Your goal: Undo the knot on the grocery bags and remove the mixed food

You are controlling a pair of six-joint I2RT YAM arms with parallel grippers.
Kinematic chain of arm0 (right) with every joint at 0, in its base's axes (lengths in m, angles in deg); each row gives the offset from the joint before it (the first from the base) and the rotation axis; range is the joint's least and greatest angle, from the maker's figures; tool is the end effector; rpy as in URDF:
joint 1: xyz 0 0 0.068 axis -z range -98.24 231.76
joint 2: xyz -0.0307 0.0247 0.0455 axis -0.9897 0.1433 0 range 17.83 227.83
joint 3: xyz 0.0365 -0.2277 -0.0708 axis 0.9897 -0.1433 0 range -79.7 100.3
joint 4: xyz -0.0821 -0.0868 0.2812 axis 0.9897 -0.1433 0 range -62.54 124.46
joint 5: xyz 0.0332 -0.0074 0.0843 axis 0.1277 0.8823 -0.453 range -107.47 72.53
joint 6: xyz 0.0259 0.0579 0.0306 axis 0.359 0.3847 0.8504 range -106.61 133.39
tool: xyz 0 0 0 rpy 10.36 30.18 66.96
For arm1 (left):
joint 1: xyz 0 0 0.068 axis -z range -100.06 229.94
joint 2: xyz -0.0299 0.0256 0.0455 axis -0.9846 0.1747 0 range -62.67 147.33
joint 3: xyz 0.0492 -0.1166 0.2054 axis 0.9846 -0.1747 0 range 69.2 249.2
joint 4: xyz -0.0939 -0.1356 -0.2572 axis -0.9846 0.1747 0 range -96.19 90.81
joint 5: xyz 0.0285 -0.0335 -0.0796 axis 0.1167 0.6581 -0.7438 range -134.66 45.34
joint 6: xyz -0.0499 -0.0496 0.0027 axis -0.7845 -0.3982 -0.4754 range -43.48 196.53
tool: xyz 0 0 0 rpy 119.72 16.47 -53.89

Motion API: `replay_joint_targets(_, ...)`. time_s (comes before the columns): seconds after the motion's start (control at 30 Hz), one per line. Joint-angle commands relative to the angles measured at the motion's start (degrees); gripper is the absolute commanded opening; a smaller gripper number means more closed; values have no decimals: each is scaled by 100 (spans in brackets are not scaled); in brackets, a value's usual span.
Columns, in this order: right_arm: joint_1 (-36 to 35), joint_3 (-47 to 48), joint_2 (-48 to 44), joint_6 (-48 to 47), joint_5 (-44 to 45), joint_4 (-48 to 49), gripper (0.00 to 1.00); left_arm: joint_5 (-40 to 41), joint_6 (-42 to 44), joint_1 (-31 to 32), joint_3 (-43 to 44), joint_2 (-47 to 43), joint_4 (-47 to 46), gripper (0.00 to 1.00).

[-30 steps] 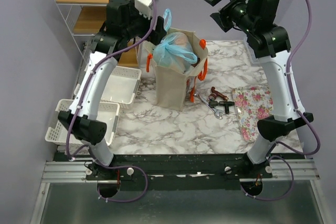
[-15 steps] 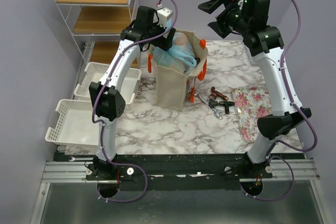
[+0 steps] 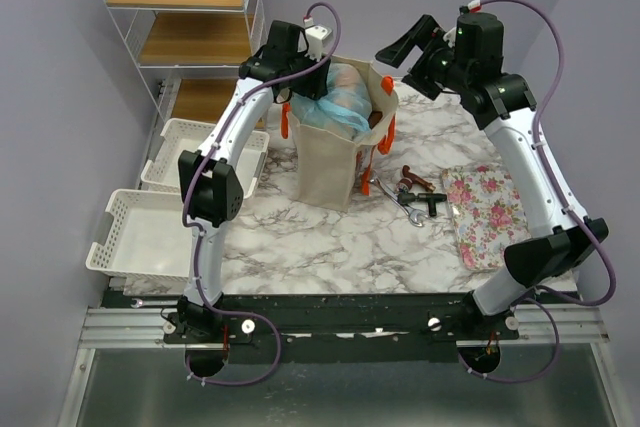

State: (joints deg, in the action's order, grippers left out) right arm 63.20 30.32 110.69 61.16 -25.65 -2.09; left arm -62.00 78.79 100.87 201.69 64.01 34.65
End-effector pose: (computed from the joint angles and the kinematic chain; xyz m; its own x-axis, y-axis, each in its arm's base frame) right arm 0.3918 0.1402 0.4442 -0.5392 0.5921 -0.5989 -0.0641 0.6802 0.7302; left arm 0.5054 -0.2118 0.3142 -0.5133 0.2367 -0.8250 0.5897 0.7956 -0.1386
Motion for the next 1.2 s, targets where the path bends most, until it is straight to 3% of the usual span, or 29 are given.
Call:
replay_joint_targets(0.0, 11, -384, -224, -519, 148, 72, 100, -871, -14, 45, 75, -24, 478, 34)
replay_joint_targets(0.1, 12, -571, -280, -590, 168, -14, 100, -939, 123, 60, 398, -196, 610, 3)
replay_joint_targets(0.13, 11, -651, -289, -632, 180, -16, 100, -929, 133, 58, 397, -309, 574, 0)
replay_joint_targets(0.4, 11, -1184, -351, -1264, 640, -124, 100, -1730, -199, 60, 264, -1144, 29, 0)
replay_joint_targets(0.7, 15, -1332, -308, -1605, 961, -133, 99, -1912, -751, 47, 842, -1262, -665, 0)
replay_joint_targets(1.17, 11, -1393, -497, -1573, 1257, -127, 100, -1176, -1140, 7, 1273, -2156, -2019, 0)
